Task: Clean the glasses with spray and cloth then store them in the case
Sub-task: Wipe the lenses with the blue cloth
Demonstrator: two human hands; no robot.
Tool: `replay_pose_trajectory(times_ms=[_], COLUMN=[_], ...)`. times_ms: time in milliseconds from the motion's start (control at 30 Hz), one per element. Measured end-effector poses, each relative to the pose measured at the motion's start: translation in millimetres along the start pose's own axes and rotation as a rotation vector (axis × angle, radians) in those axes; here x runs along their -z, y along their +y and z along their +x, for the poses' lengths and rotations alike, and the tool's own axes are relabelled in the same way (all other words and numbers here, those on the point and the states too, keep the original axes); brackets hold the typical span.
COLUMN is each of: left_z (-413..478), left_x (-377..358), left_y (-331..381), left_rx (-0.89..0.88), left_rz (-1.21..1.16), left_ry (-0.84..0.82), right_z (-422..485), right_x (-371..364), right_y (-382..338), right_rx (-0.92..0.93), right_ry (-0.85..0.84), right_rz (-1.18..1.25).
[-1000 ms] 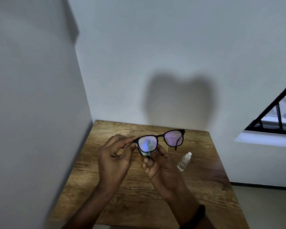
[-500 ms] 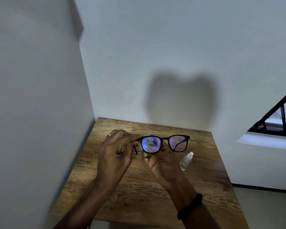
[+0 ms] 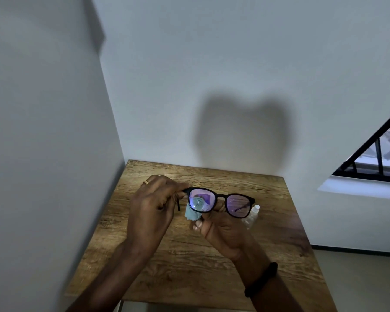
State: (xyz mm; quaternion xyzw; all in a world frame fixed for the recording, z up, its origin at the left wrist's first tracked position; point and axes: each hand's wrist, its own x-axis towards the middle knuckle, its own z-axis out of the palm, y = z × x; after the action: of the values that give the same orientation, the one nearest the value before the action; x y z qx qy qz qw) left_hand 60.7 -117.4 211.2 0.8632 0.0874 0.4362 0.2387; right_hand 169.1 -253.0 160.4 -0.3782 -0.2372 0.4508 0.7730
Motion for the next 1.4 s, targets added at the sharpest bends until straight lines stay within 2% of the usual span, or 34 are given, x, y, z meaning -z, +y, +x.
replay_pose_trajectory(times_ms=[167, 300, 433, 733, 1000, 1200, 1300, 1400], left_z=[1, 2, 2, -1, 5, 7, 6, 8], left_x=[0, 2, 0, -3, 2, 5, 8, 11], left_y=[3, 2, 4, 4, 10, 16, 18, 19], left_rx=[-0.007, 0.002, 0.004, -0.006, -0.030, -0.037, -0.034, -0.031], left_rz=[0.015, -0.002, 0.002, 0.013, 0.040, 0.065, 0.067, 0.052], left_ry=[-0.022, -0.026, -0.040, -0.097, -0.083, -0.091, -0.098, -0.079], right_z=[-3, -3, -2, 3, 7, 5, 0, -6], right_x=[0, 10, 7, -1, 1, -2, 8, 16], right_y=[7, 10, 11, 12, 7, -2, -3, -2], right_rx=[-0.012, -0.070, -0.055, 0.002, 0.060, 0.080, 0.053, 0.038], right_ry=[-0.024, -0.047, -0.047, 0.094, 0.175, 0.092, 0.104, -0.008], right_rz=[0.163, 0.385, 0.448, 0.599, 0.375, 0.086, 0.080, 0.223])
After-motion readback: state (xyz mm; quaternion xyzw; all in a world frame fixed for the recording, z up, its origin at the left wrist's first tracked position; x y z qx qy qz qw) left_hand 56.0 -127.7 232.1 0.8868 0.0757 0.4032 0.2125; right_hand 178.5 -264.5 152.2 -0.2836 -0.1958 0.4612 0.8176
